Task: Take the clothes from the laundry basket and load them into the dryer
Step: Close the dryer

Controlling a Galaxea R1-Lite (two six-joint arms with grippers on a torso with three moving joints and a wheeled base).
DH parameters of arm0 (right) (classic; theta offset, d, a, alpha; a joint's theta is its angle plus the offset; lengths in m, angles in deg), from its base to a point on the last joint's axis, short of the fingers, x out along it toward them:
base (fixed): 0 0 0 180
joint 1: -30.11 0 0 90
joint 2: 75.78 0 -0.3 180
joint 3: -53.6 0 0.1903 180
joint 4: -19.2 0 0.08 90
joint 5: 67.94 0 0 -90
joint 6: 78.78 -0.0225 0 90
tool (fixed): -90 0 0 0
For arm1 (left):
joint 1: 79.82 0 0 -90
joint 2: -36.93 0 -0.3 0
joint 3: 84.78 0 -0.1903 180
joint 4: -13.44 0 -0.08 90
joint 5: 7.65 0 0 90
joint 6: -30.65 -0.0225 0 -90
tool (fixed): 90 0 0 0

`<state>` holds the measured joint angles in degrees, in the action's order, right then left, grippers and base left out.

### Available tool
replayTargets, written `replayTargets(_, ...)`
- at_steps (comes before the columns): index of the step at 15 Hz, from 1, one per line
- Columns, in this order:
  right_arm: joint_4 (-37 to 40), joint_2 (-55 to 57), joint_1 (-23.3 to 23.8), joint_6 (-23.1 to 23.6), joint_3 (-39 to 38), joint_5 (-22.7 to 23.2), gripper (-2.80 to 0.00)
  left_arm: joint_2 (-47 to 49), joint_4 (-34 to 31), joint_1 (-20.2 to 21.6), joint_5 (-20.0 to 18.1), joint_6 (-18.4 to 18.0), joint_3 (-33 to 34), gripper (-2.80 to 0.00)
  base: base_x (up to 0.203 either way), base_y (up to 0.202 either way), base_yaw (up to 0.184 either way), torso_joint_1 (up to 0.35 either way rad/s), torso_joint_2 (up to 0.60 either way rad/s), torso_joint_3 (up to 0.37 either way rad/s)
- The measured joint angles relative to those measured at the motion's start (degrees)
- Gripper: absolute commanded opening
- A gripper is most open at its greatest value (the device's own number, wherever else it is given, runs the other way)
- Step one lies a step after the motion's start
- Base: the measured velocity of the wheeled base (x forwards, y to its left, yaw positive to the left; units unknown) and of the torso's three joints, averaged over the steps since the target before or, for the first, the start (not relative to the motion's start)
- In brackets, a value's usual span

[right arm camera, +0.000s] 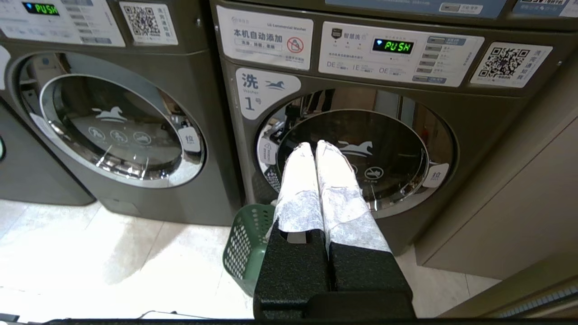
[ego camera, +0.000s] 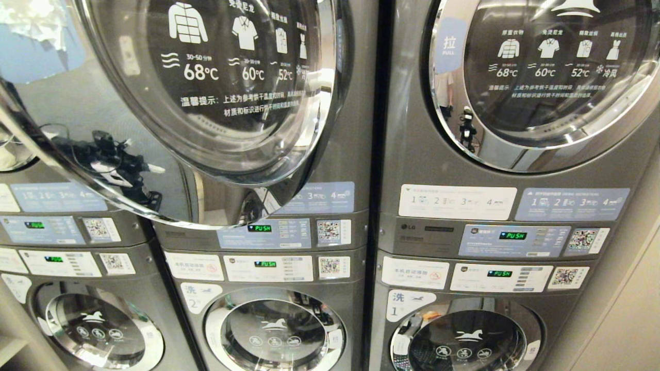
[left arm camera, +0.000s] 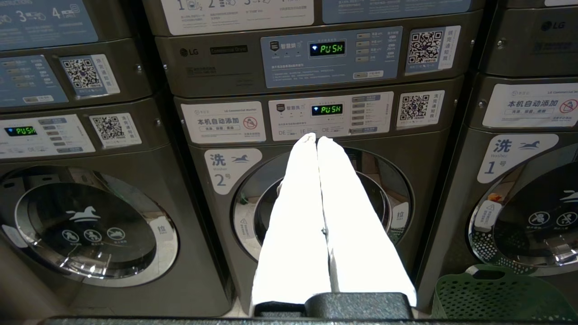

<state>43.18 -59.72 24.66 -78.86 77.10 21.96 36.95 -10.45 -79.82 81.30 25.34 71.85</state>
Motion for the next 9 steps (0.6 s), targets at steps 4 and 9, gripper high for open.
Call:
replayTargets(4, 0.66, 0.21, 5.05, 0.13, 0.27, -0.01, -2.80, 0.00, 0.00, 0.00, -0.02, -0.02, 0.00, -2.80, 0.000, 0.000, 0.000, 0.000, 0.00, 0.000)
replayTargets(9, 0.33, -11.40, 6.33, 0.72, 0.28, 0.04, -2.80, 0.00, 0.00, 0.00, -0.07, -0.02, 0.00, -2.80, 0.000, 0.000, 0.000, 0.000, 0.00, 0.000)
